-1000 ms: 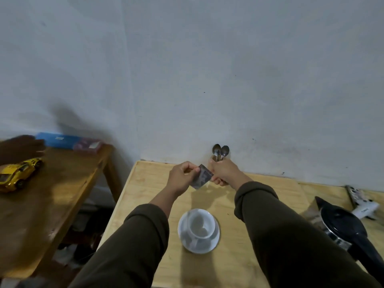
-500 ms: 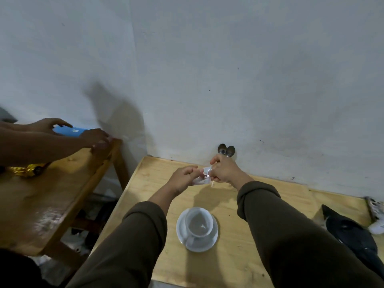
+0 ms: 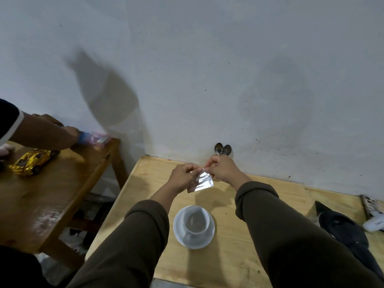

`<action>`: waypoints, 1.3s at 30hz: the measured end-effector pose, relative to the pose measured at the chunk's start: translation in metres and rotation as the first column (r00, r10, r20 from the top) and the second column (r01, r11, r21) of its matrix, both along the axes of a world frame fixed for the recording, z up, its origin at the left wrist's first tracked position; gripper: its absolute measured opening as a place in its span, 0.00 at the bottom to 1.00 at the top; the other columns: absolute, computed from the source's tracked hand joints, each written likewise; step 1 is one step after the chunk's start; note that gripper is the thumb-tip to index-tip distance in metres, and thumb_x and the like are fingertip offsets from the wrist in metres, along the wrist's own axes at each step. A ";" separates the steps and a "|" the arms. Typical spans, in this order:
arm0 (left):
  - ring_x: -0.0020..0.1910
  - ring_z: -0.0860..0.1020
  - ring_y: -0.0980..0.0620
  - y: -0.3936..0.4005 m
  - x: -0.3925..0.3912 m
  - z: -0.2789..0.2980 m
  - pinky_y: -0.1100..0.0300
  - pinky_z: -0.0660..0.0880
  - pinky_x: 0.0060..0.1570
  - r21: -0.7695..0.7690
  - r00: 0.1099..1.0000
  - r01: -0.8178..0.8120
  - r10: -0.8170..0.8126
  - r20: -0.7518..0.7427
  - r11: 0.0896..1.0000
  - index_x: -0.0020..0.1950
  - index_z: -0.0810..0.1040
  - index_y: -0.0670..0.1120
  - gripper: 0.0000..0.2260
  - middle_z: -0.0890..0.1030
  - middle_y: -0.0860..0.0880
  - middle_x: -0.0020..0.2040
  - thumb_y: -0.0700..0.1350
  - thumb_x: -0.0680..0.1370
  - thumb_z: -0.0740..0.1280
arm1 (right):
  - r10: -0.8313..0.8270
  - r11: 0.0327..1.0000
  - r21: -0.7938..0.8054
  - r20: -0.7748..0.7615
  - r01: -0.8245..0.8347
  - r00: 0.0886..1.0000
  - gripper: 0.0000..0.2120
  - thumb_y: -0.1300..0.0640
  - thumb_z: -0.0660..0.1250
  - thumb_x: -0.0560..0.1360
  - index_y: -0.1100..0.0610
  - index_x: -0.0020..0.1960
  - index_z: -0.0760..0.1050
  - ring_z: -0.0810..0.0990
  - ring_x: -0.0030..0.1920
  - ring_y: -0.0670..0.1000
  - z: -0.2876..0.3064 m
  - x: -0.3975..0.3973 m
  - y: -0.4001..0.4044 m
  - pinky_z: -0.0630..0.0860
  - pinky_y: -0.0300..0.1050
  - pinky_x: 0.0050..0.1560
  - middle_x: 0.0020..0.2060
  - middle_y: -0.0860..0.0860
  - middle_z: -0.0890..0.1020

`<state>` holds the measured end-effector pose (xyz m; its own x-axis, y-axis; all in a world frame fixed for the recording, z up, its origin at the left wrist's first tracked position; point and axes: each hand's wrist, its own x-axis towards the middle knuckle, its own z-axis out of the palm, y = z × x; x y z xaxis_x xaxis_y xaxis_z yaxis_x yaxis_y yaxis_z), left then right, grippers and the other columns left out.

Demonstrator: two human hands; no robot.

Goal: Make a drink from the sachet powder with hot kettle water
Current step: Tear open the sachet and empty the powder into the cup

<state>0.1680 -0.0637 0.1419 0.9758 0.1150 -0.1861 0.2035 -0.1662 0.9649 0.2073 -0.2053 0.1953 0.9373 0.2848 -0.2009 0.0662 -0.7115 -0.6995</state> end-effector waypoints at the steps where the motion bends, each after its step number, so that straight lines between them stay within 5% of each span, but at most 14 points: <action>1: 0.33 0.73 0.56 -0.001 -0.001 0.000 0.62 0.71 0.36 -0.002 1.000 -0.001 0.001 0.004 1.000 0.47 0.81 0.44 0.06 0.76 0.53 0.33 0.45 0.77 0.67 | -0.002 1.000 -0.001 0.004 0.002 1.000 0.11 0.61 0.70 0.72 0.50 0.34 0.73 0.77 0.35 0.48 -0.001 0.000 0.001 0.77 0.48 0.49 0.30 0.48 0.77; 6: 0.41 0.76 0.51 -0.003 -0.006 -0.002 0.58 0.73 0.45 -0.006 1.000 0.002 -0.002 -0.001 1.000 0.49 0.82 0.42 0.09 0.80 0.49 0.40 0.46 0.78 0.65 | -0.008 1.000 0.007 0.069 0.007 0.998 0.04 0.62 0.70 0.72 0.56 0.40 0.77 0.73 0.35 0.46 -0.008 -0.004 0.005 0.74 0.42 0.44 0.31 0.45 0.75; 11: 0.37 0.75 0.51 -0.003 -0.011 -0.007 0.60 0.74 0.39 -0.062 0.998 -0.043 0.040 -0.048 0.997 0.44 0.80 0.45 0.09 0.78 0.48 0.36 0.44 0.79 0.62 | -0.006 1.000 -0.006 0.128 0.006 0.992 0.01 0.62 0.70 0.72 0.59 0.43 0.79 0.73 0.35 0.45 -0.012 -0.011 0.014 0.64 0.31 0.32 0.32 0.44 0.74; 14: 0.28 0.70 0.52 -0.001 -0.011 -0.009 0.63 0.68 0.29 -0.140 0.990 -0.095 0.079 -0.114 0.986 0.41 0.78 0.44 0.10 0.73 0.48 0.30 0.43 0.80 0.61 | -0.017 1.000 0.017 0.162 0.015 0.987 0.03 0.64 0.69 0.72 0.58 0.40 0.78 0.73 0.38 0.48 -0.016 -0.015 0.022 0.67 0.34 0.36 0.37 0.49 0.76; 18: 0.33 0.71 0.52 0.001 -0.007 -0.015 0.61 0.68 0.33 -0.154 0.979 -0.156 0.132 -0.154 0.976 0.34 0.77 0.48 0.14 0.76 0.48 0.33 0.42 0.79 0.61 | 0.040 0.999 -0.010 0.221 -0.039 0.974 0.08 0.66 0.68 0.71 0.55 0.36 0.75 0.73 0.41 0.49 -0.020 -0.018 0.030 0.66 0.34 0.38 0.37 0.46 0.74; 26: 0.36 0.73 0.52 0.004 -0.003 -0.021 0.61 0.70 0.33 -0.265 0.940 -0.286 0.217 -0.262 0.921 0.34 0.76 0.48 0.14 0.78 0.48 0.37 0.40 0.78 0.59 | 0.160 0.987 -0.048 0.177 -0.154 0.971 0.03 0.64 0.71 0.70 0.63 0.43 0.81 0.73 0.45 0.49 -0.017 -0.020 0.021 0.67 0.37 0.47 0.37 0.43 0.71; 29: 0.44 0.77 0.46 0.006 -0.001 -0.024 0.53 0.76 0.45 -0.280 0.917 -0.351 0.267 -0.297 0.894 0.35 0.79 0.46 0.13 0.81 0.44 0.43 0.41 0.78 0.61 | 0.179 0.984 -0.047 0.131 -0.174 0.975 0.03 0.64 0.72 0.71 0.63 0.44 0.81 0.74 0.44 0.49 -0.017 -0.023 0.014 0.67 0.31 0.41 0.38 0.45 0.73; 32: 0.53 0.79 0.42 0.009 0.000 -0.032 0.48 0.77 0.61 -0.269 0.892 -0.401 0.306 -0.333 0.876 0.48 0.82 0.42 0.10 0.83 0.41 0.52 0.44 0.77 0.63 | 0.181 0.984 -0.015 0.063 -0.180 0.981 0.02 0.65 0.71 0.71 0.61 0.42 0.80 0.74 0.42 0.48 -0.018 -0.032 0.008 0.68 0.32 0.41 0.40 0.49 0.76; 39: 0.50 0.80 0.42 0.003 -0.013 -0.047 0.47 0.78 0.58 -0.149 0.900 -0.302 0.231 -0.369 0.942 0.51 0.83 0.42 0.11 0.82 0.41 0.50 0.46 0.75 0.65 | 0.181 0.981 -0.079 0.038 -0.178 0.983 0.01 0.64 0.71 0.71 0.60 0.42 0.80 0.74 0.44 0.49 -0.029 -0.051 -0.005 0.67 0.30 0.40 0.42 0.51 0.76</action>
